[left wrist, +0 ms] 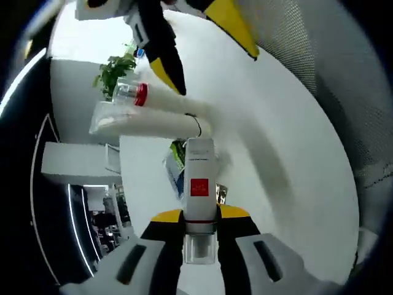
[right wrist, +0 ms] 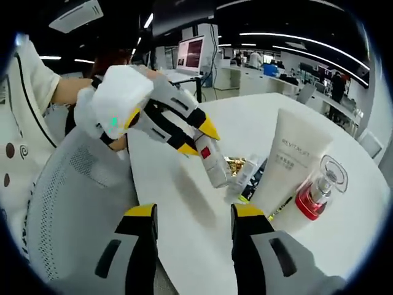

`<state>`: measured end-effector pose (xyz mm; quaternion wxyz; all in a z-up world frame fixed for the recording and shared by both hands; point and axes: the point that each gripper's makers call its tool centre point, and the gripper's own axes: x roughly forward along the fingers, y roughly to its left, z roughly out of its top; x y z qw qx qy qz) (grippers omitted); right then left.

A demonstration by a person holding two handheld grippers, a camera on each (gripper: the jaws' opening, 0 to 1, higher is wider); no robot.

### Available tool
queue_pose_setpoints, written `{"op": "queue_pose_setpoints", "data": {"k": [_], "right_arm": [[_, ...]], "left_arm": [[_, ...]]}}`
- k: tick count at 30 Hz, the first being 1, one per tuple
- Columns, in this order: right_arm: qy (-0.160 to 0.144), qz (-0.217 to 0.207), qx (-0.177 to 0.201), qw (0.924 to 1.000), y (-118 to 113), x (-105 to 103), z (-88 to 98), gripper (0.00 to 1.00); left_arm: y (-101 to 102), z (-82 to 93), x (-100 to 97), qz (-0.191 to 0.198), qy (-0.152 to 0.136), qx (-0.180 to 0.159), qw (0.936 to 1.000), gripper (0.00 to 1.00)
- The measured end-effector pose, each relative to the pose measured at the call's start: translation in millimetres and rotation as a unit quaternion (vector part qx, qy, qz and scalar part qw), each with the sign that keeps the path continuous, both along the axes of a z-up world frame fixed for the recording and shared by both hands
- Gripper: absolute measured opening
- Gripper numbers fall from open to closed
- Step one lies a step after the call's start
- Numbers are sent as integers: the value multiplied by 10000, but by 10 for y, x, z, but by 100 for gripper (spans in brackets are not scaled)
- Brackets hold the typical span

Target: Arrange the skincare products in the storage area until every visible bottle or jar stands upright without overlapping.

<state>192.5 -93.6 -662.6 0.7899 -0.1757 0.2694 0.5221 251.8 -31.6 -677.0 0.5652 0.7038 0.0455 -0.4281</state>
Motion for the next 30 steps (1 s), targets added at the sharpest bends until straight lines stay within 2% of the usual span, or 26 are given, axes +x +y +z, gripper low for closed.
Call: {"op": "queue_pose_setpoints", "data": {"k": [3,6,10,12,15,17,18,20,21,24,25,26,28,29,30], "right_arm": [[14,2,80,10000,45,25,10,38],[3,-6,76,10000,73,46,7,40],[-3,-19,102,9999,80,75,-1,39],[79,-22,43,10000,70,90,-69,38],[222,5,11,9998,68,83,-149,38],[256,46,35,9997,79,56,-150,38],[285,36,59,9996,82,57,-145,38],[272,38,54,9996,81,70,-140,38],[274,34,59,9996,83,80,-140,37],[362,40,115,9993,108,98,-156,36],[372,45,132,9992,122,98,-162,36],[401,48,130,9991,128,103,-171,36],[416,64,132,9990,139,99,-176,34],[450,89,155,9988,154,87,-176,33],[490,94,191,9986,170,75,-171,31]], "left_arm": [[-69,33,-42,-528,-317,296,9977,15],[-122,46,-77,-839,-456,400,9946,15],[-216,82,-177,-1543,-756,693,9827,15],[-226,115,-166,-1543,-886,636,9820,15],[-288,156,-195,-1747,-1020,661,9771,15],[-319,165,-226,-1965,-1118,809,9707,15],[-305,138,-234,-2059,-1120,1002,9670,15],[-338,108,-273,-2393,-1183,1148,9569,15],[-313,118,-248,-2229,-1164,1073,9619,15],[-386,161,-288,-2405,-1243,1033,9571,15],[-416,179,-311,-2488,-1281,1022,9546,15],[-459,195,-347,-2650,-1339,1024,9494,15],[-490,215,-368,-2724,-1419,1054,9458,15],[-529,221,-400,-2884,-1487,1085,9396,15],[-536,212,-414,-2936,-1478,1116,9378,15]]}}
